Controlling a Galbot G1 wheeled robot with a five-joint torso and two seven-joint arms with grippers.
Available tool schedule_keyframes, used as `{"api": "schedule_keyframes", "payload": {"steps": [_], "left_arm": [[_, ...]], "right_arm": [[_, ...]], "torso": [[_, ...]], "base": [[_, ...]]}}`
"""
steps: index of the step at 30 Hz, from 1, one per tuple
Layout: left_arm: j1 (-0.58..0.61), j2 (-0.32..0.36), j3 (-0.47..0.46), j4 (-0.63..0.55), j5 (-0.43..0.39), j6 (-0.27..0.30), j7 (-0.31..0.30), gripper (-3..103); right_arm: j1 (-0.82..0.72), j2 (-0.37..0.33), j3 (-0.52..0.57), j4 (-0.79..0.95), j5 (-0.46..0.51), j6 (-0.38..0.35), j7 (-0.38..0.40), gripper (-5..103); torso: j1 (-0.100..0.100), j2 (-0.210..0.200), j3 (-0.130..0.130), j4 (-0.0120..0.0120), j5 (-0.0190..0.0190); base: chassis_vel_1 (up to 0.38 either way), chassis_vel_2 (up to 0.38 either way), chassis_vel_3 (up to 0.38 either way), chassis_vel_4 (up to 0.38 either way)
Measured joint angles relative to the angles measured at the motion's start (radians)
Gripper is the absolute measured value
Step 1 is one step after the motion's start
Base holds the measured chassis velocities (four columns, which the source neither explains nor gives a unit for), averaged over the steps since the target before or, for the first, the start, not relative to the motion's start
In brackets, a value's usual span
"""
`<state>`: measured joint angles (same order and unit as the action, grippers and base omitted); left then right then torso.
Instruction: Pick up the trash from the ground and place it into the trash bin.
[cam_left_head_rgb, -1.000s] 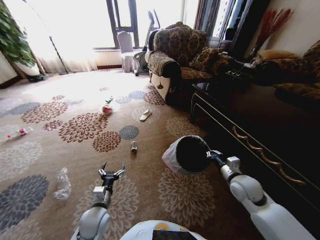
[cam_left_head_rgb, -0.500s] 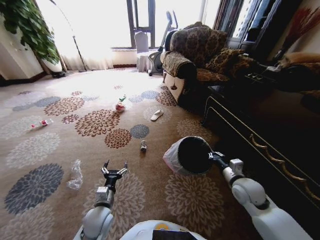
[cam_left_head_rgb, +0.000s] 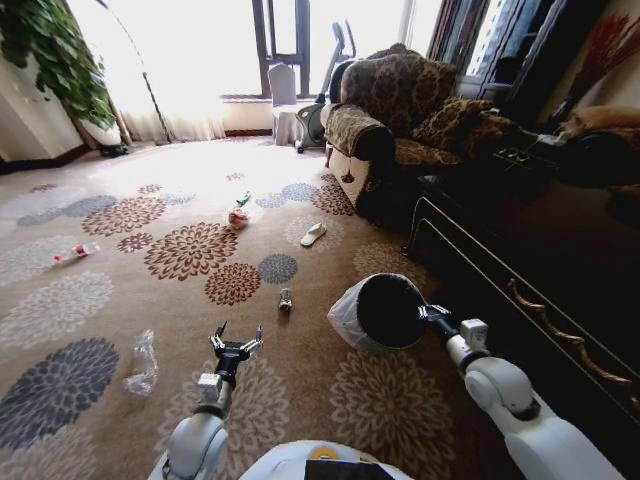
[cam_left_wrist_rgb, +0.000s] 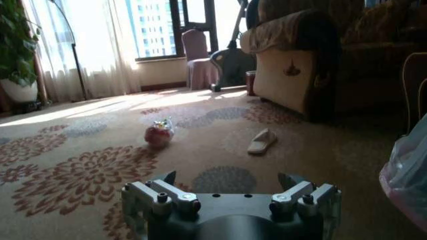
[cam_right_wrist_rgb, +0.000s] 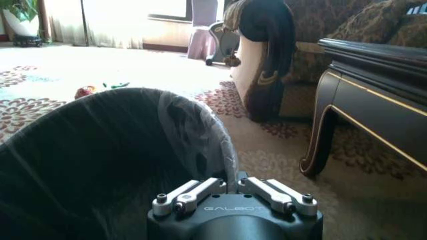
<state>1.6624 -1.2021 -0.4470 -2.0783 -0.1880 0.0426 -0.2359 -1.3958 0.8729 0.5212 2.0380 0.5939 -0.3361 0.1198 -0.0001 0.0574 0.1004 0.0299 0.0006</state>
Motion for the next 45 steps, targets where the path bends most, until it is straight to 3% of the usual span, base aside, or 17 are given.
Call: {"api": "schedule_keyframes", "payload": {"steps": [1, 25, 32, 36, 40, 42, 45], "left_arm": [[-0.018, 0.011, 0.011, 0.006, -0.008, 0.010, -0.001, 100], [-0.105, 0.023, 0.066, 0.095, -0.073, 0.050, -0.015, 100], [-0.169, 0.043, 0.134, 0.176, -0.146, 0.089, -0.033, 100], [-0.193, 0.061, 0.204, 0.208, -0.191, 0.140, -0.034, 100], [-0.253, 0.042, 0.292, 0.346, -0.203, 0.152, -0.047, 100], [-0.315, 0.010, 0.348, 0.483, -0.193, 0.130, -0.051, 100], [-0.360, -0.009, 0.366, 0.574, -0.176, 0.094, -0.046, 100]], "right_arm": [[0.000, -0.004, 0.005, -0.002, 0.002, 0.002, -0.003, 2], [-0.012, -0.005, -0.012, -0.005, 0.000, 0.005, -0.020, 2], [-0.014, 0.005, -0.022, -0.005, -0.004, 0.004, -0.011, 2], [-0.023, 0.005, -0.020, 0.002, -0.005, 0.001, 0.000, 2], [-0.042, 0.006, -0.015, 0.012, -0.007, -0.001, 0.011, 2], [-0.055, 0.006, -0.012, 0.023, -0.008, -0.001, 0.023, 2], [-0.062, 0.007, -0.011, 0.030, -0.009, -0.002, 0.032, 2]], "torso": [[0.000, 0.000, 0.000, -0.0012, -0.0005], [0.000, 0.000, 0.000, -0.0006, -0.0005], [0.000, 0.000, 0.000, -0.0008, -0.0006], [0.000, 0.000, 0.000, -0.0009, -0.0004], [0.000, 0.000, 0.000, -0.0009, -0.0007], [0.000, 0.000, 0.000, -0.0010, -0.0010], [0.000, 0.000, 0.000, -0.0008, -0.0005]], "base": [[-0.101, 0.078, 0.130, -0.075], [-0.202, 0.202, 0.212, -0.207], [-0.132, 0.138, 0.129, -0.122], [0.000, 0.000, 0.000, 0.000], [0.000, 0.000, 0.000, 0.000], [0.000, 0.000, 0.000, 0.000], [0.000, 0.000, 0.000, 0.000]]}}
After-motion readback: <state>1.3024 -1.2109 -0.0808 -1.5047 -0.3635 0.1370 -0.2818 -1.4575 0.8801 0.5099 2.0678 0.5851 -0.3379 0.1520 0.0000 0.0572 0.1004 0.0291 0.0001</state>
